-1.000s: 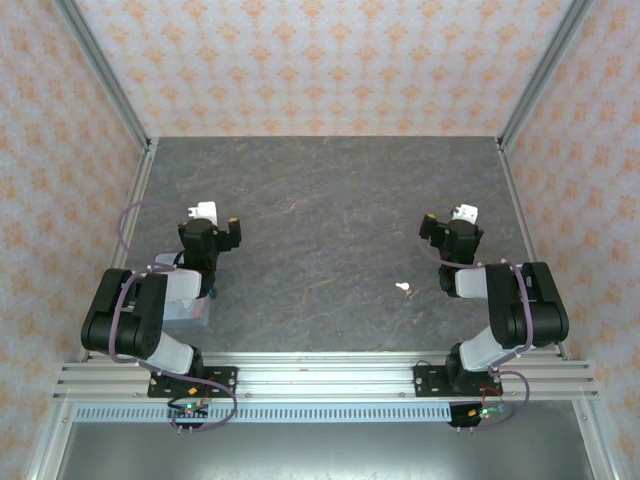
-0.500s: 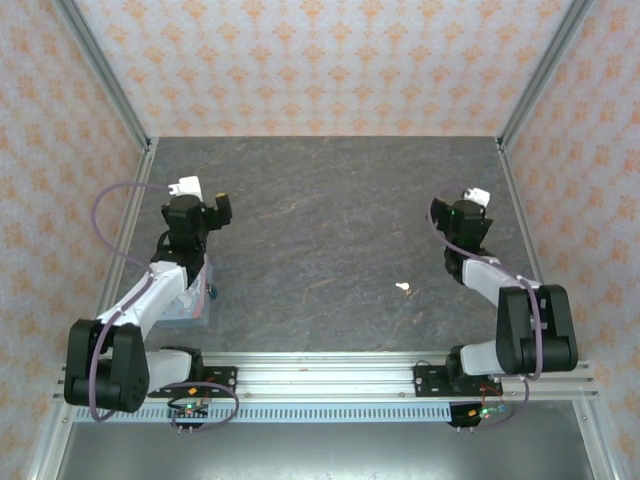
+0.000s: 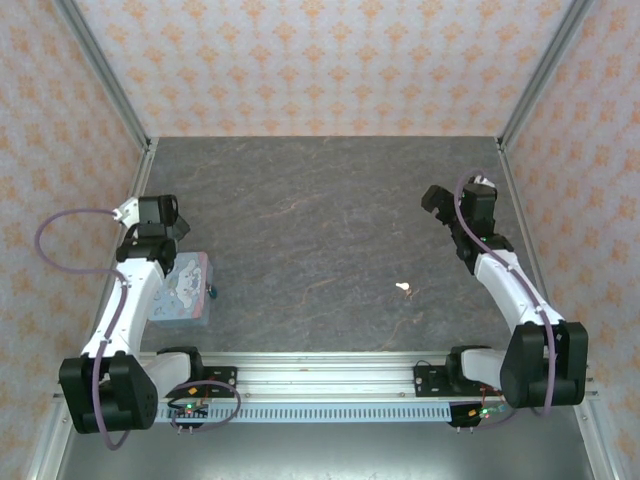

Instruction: Unlock the padlock with the key

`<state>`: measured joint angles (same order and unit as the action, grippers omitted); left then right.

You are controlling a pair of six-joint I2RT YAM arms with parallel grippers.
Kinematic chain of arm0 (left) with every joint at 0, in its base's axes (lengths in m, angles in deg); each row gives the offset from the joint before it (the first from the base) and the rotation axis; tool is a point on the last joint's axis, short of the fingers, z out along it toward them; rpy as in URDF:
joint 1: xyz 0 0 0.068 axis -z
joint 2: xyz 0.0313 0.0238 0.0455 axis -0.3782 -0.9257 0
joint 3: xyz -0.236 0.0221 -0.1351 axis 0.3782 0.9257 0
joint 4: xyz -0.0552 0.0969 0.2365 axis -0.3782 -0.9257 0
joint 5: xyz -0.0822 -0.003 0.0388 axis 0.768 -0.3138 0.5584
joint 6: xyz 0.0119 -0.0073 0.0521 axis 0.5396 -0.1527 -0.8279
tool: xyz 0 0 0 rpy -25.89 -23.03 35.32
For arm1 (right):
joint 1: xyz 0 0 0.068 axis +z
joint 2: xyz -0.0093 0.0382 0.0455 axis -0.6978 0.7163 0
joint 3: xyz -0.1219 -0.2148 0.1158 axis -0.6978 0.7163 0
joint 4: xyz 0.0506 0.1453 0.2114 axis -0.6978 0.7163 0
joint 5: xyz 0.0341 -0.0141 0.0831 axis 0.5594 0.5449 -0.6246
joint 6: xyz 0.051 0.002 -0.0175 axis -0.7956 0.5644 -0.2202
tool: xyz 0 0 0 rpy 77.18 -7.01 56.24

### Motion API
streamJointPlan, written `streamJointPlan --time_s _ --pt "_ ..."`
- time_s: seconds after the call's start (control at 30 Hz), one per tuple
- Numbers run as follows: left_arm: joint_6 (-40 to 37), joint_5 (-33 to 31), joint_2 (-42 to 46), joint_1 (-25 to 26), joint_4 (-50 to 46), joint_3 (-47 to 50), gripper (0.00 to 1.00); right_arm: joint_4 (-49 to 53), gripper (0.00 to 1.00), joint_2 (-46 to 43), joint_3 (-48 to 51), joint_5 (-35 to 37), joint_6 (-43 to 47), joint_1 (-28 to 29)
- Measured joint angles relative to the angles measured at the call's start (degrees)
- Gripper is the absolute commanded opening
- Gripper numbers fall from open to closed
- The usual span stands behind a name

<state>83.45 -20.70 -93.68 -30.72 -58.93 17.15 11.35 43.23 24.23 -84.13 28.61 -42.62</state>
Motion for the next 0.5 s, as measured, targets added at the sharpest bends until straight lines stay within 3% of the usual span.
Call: streamJointPlan --time_s 0.23,0.5 --pt "5.6 0.1 0.6 -1.3 -6.0 4.3 1.0 4.9 0.99 0.1 -1.7 -9.2 -5.0 5.3" --pt "8.6 0.1 0.5 -1.3 -9.4 6.9 1.0 10.0 0.99 3.3 -7.1 -10.2 -6.5 13.9"
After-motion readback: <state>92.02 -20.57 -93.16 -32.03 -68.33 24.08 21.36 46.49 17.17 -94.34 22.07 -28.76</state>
